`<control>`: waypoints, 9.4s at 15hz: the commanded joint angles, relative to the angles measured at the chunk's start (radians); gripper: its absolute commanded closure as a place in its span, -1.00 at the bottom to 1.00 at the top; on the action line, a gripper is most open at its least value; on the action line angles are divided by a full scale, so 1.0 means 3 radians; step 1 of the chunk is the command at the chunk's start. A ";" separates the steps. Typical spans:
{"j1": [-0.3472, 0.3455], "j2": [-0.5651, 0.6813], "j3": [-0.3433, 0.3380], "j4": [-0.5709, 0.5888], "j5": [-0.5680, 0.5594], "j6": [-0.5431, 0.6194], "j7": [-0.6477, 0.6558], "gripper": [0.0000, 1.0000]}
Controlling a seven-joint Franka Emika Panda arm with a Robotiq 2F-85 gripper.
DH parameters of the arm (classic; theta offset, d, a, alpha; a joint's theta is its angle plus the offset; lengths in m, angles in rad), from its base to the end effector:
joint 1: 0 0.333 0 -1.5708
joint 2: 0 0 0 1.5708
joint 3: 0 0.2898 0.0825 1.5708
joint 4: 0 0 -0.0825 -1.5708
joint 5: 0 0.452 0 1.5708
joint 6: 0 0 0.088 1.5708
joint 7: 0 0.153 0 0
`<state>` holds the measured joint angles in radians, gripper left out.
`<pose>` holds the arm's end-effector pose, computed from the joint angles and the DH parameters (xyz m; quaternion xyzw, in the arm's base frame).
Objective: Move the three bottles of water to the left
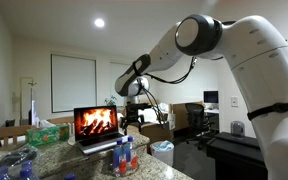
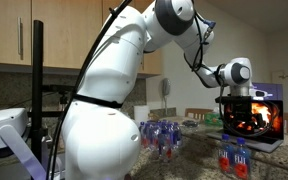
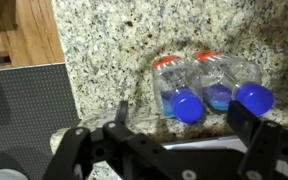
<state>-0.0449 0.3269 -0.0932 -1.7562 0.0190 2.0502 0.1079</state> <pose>0.6825 -0.0913 0.2764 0.9920 -0.1250 -0.0158 0.0064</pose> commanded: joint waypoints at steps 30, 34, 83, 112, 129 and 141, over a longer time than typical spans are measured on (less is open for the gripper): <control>0.0017 -0.0272 0.0069 0.0674 -0.0620 -0.1098 -0.0479 0.71; 0.0009 -0.0688 0.0157 0.0811 -0.0555 -0.1272 -0.1178 0.71; 0.1298 0.1552 0.0877 0.2493 -0.0977 -0.2060 -0.2563 0.71; 0.1371 0.0943 0.0824 0.1646 -0.0933 -0.1515 -0.2384 0.71; 0.1309 0.0821 0.0862 0.1133 -0.0824 -0.1091 -0.2439 0.71; 0.1235 0.0879 0.1003 0.1203 -0.0938 -0.1224 -0.2459 -0.18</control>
<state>0.3388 0.6172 0.1881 -1.3547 -0.2477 1.6830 -0.6401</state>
